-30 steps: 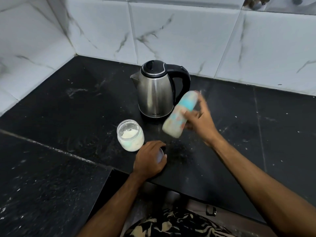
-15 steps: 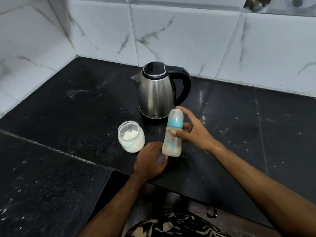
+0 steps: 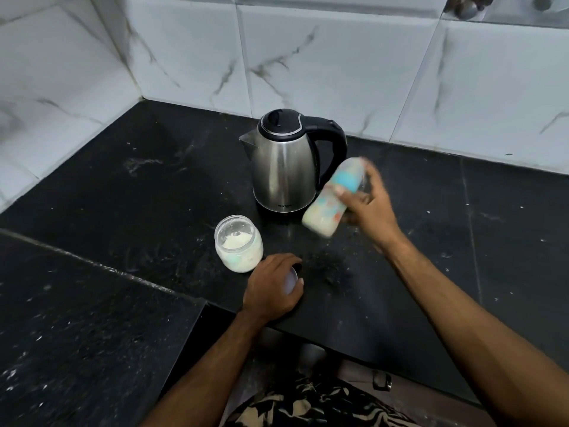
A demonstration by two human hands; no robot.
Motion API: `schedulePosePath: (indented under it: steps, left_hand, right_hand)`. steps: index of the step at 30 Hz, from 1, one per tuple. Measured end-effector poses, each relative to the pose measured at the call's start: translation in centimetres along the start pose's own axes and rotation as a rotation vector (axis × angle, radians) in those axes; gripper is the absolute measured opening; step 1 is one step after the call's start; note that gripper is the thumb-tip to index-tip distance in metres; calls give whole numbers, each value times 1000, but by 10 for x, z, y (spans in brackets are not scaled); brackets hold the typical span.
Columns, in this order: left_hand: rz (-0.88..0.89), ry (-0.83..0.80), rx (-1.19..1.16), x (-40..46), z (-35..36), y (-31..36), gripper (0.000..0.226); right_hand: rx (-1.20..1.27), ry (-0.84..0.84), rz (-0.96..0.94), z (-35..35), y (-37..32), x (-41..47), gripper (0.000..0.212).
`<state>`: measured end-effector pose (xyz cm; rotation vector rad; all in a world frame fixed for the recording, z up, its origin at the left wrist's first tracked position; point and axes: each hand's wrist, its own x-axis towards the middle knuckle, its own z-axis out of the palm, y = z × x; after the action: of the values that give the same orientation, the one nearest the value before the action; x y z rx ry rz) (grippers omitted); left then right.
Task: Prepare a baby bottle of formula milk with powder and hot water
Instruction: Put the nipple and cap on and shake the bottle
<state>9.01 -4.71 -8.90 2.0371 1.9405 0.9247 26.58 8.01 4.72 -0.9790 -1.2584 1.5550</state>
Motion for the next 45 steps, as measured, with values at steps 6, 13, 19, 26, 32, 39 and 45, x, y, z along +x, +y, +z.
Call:
schedulePosePath:
  steps: [6,13,19,26,32,39,45]
  left_hand:
    - [17,-32,38,1,1,-1,38]
    - [2,11,-5,-1,0,0,39]
    - [-5,-10,11,0,0,-1,39]
    - [2,1,12,0,-1,1,39]
    - [-4,-8,7,-1,-1,1,40]
    - [2,-7,5,0,-2,1,41]
    - [-7,11,-13,-1,-2,2,39]
  right_hand:
    - [-187,-262,59,5,17,-19,78]
    - [81,88,-30,1,6,0,66]
    - [-186,-242,15,0,10,-12,77]
    - [1,-82,-8,-6,3,-3,78]
    - [40,-24,-31,-9,0,2,79]
    - [-222,-309,63,-12,8,-12,79]
    - [153,71,-32,-21,-4,11,78]
